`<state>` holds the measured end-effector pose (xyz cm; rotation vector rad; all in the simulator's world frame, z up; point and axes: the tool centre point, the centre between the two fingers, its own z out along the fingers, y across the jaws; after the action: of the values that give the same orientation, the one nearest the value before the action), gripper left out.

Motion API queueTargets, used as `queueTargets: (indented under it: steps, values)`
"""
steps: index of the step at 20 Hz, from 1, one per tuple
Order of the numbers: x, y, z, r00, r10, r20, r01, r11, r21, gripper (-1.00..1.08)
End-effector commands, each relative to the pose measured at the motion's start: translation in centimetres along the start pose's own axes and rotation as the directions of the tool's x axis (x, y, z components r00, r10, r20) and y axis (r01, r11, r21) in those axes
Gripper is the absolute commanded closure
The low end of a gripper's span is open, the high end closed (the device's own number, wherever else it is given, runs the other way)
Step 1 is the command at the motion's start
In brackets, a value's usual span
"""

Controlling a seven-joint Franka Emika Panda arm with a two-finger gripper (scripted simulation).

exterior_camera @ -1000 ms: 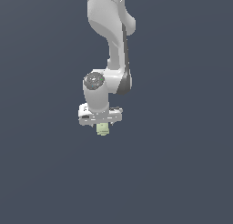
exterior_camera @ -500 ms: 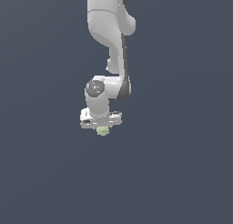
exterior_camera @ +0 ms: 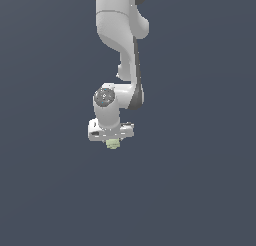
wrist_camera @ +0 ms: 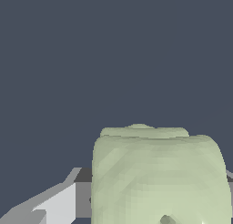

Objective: Pick up the object and move it to a goal position.

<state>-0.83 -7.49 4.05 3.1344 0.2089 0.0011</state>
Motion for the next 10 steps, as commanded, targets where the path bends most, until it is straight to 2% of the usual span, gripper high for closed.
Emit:
queueTargets:
  steps: [1, 10]
  values:
    - [0.0, 0.0, 0.0, 1.000, 0.000, 0.000, 0.000, 1.000, 0.000, 1.08]
    - [1.5, -1.7, -2.7, 1.000, 0.000, 0.000, 0.000, 1.000, 0.000, 1.08]
